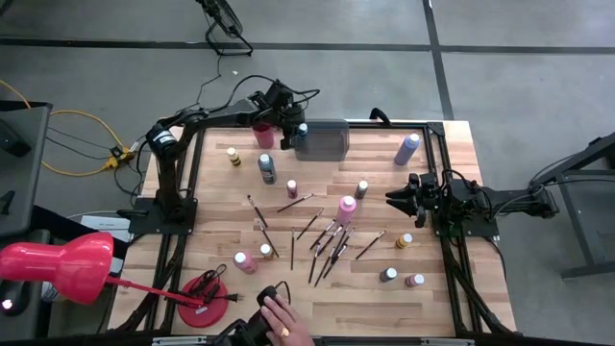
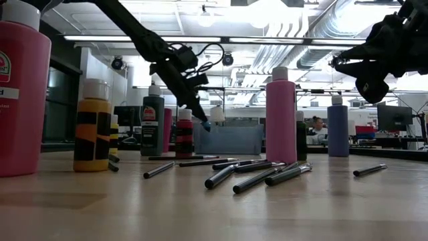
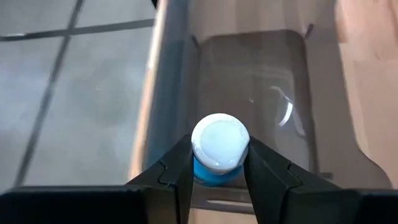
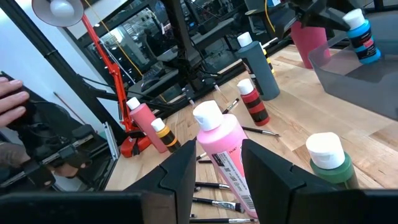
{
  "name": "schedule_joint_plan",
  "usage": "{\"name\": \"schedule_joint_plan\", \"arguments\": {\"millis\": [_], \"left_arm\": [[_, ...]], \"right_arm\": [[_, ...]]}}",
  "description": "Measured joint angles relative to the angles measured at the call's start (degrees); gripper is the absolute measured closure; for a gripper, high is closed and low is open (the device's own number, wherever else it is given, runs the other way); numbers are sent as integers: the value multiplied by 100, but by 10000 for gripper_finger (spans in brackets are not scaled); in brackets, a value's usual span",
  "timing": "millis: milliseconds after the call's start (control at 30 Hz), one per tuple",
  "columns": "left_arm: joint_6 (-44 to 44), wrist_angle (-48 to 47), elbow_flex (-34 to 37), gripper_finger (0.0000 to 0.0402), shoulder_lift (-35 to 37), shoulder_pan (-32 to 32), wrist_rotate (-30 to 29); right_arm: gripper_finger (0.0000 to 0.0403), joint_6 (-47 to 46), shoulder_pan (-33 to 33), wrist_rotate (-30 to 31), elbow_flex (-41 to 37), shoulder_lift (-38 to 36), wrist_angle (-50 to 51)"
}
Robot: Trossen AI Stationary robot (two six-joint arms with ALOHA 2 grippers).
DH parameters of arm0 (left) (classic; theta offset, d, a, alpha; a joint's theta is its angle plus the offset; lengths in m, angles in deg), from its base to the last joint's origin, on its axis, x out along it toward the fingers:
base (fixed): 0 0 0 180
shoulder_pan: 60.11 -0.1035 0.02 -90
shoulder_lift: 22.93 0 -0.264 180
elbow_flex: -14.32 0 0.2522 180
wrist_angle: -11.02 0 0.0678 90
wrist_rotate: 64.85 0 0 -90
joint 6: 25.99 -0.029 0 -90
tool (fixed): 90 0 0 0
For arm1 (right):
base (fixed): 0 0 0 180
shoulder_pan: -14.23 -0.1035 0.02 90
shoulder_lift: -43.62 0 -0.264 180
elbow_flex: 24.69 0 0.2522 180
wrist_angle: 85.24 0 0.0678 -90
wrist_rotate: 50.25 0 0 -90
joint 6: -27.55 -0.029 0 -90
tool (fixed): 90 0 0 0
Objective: Pick & Place Paint Supplies
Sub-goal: Put the small blue paint bottle into the black bin
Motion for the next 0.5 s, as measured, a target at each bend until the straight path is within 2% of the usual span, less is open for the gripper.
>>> {"name": "schedule_joint_plan", "arguments": {"millis": [500], "left_arm": [[-156,-34,2,278,-62,-102,113]], "right_arm": [[279,0,0,0,2,0,-2]]}}
